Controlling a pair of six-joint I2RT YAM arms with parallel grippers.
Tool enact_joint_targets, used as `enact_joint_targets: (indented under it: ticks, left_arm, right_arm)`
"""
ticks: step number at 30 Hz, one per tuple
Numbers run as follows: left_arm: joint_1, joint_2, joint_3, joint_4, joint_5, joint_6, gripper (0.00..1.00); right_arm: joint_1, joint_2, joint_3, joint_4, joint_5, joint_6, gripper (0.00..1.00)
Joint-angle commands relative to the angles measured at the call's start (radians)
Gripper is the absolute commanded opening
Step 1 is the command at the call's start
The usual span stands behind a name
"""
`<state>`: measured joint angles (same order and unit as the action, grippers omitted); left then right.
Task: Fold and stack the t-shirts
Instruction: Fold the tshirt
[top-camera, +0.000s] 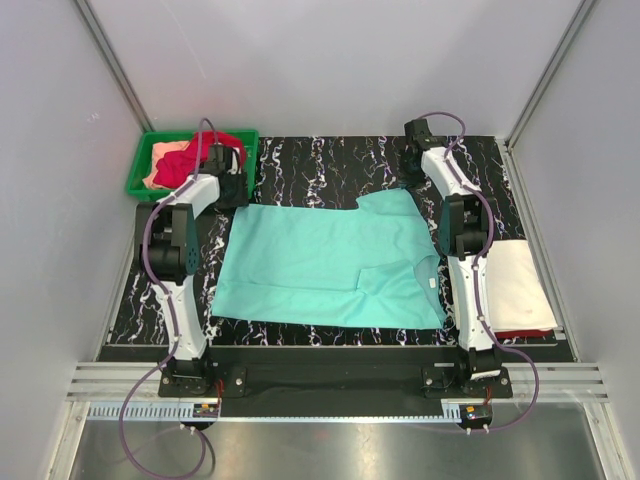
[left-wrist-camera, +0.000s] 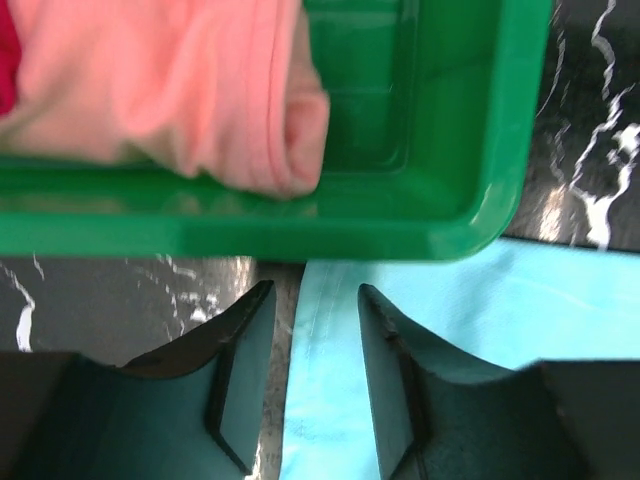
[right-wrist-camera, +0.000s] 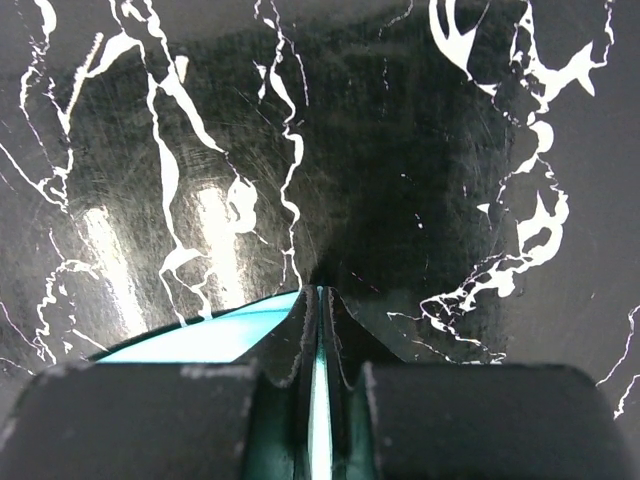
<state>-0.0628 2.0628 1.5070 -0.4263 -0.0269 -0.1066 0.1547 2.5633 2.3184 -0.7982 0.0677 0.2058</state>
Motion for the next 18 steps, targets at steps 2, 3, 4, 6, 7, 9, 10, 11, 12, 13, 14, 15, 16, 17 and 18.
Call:
enact_joint_targets:
  ticks: [2,3,4,6,7,9,10,11,12,13,14,15,16,17,18]
  left_arm:
    - [-0.003,0.006,0.068,0.001,-0.036,-0.086,0.6]
    - [-0.005,0.008,0.07,0.001,-0.031,-0.102,0.6]
    - [-0.006,0.011,0.07,-0.002,-0.036,-0.119,0.6]
    - [-0.012,0.019,0.065,-0.005,-0.033,-0.168,0.6]
    - [-0.015,0.023,0.065,-0.009,-0.028,-0.179,0.6]
    - [-0.025,0.037,0.07,-0.015,-0.028,-0.205,0.58]
    - [-0.026,0.042,0.076,-0.02,-0.027,-0.212,0.58]
    - [-0.029,0.046,0.082,-0.032,-0.033,-0.228,0.56]
    - [-0.031,0.059,0.085,-0.043,-0.041,-0.248,0.53]
    - [-0.031,0.063,0.085,-0.043,-0.041,-0.248,0.53]
    - [-0.031,0.072,0.088,-0.045,-0.028,-0.258,0.53]
    - [-0.032,0.079,0.091,-0.048,-0.018,-0.268,0.52]
    - [-0.032,0.086,0.094,-0.052,-0.018,-0.275,0.52]
    - [-0.032,0.097,0.101,-0.061,-0.021,-0.284,0.52]
    - [-0.034,0.097,0.102,-0.06,-0.042,-0.289,0.5]
  right_arm:
    - [-0.004,-0.08,-0.002,-0.003,-0.02,0.023,0.06]
    - [-0.004,-0.084,-0.002,-0.001,-0.022,0.027,0.06]
    - [-0.004,-0.084,-0.002,0.004,-0.028,0.027,0.05]
    - [-0.004,-0.087,-0.002,0.008,-0.032,0.035,0.05]
    - [-0.004,-0.091,-0.002,0.011,-0.034,0.037,0.05]
    - [-0.004,-0.095,-0.001,0.014,-0.037,0.037,0.04]
    - [-0.004,-0.097,-0.001,0.016,-0.037,0.037,0.04]
    - [-0.004,-0.101,-0.002,0.016,-0.039,0.035,0.04]
    - [-0.004,-0.106,-0.008,0.017,-0.034,0.035,0.03]
    - [-0.004,-0.106,-0.008,0.017,-0.034,0.035,0.03]
    - [-0.004,-0.113,-0.011,0.022,-0.035,0.034,0.03]
    - [-0.004,-0.118,-0.023,0.024,-0.035,0.033,0.03]
    - [-0.004,-0.121,-0.031,0.033,-0.034,0.032,0.03]
    - [-0.004,-0.13,-0.039,0.036,-0.031,0.03,0.03]
    - [-0.004,-0.137,-0.054,0.04,-0.031,0.029,0.02]
